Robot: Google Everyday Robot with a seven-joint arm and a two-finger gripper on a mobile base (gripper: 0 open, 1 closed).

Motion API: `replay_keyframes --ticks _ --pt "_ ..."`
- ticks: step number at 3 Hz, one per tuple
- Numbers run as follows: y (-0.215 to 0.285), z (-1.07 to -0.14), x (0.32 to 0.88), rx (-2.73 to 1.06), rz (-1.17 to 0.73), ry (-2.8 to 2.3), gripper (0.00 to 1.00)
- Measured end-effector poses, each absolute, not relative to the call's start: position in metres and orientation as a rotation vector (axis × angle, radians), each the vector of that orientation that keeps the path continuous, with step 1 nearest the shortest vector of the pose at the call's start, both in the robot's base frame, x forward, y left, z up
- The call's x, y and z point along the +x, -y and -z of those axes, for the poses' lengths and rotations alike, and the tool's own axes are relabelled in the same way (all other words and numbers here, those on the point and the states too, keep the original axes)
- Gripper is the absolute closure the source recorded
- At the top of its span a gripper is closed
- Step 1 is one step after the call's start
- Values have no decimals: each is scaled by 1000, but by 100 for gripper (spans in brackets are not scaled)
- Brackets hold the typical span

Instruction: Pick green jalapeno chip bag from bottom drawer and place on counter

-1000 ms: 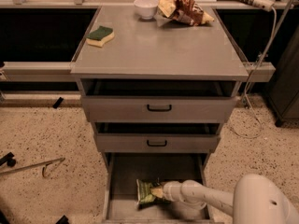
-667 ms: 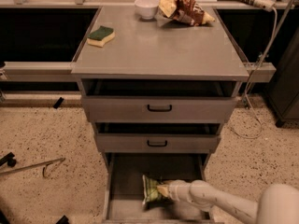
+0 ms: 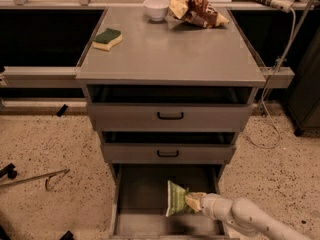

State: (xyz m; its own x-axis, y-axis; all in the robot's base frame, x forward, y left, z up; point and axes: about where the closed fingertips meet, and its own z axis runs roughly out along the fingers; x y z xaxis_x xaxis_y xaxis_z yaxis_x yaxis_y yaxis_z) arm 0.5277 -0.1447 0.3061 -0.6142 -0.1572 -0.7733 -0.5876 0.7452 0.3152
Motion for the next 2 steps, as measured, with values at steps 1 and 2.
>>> replay_keyframes --ticks 1,2 --pt "143 -306 528 -559 -722 -2176 100" --pt "141 -331 530 -574 -703 -2167 100"
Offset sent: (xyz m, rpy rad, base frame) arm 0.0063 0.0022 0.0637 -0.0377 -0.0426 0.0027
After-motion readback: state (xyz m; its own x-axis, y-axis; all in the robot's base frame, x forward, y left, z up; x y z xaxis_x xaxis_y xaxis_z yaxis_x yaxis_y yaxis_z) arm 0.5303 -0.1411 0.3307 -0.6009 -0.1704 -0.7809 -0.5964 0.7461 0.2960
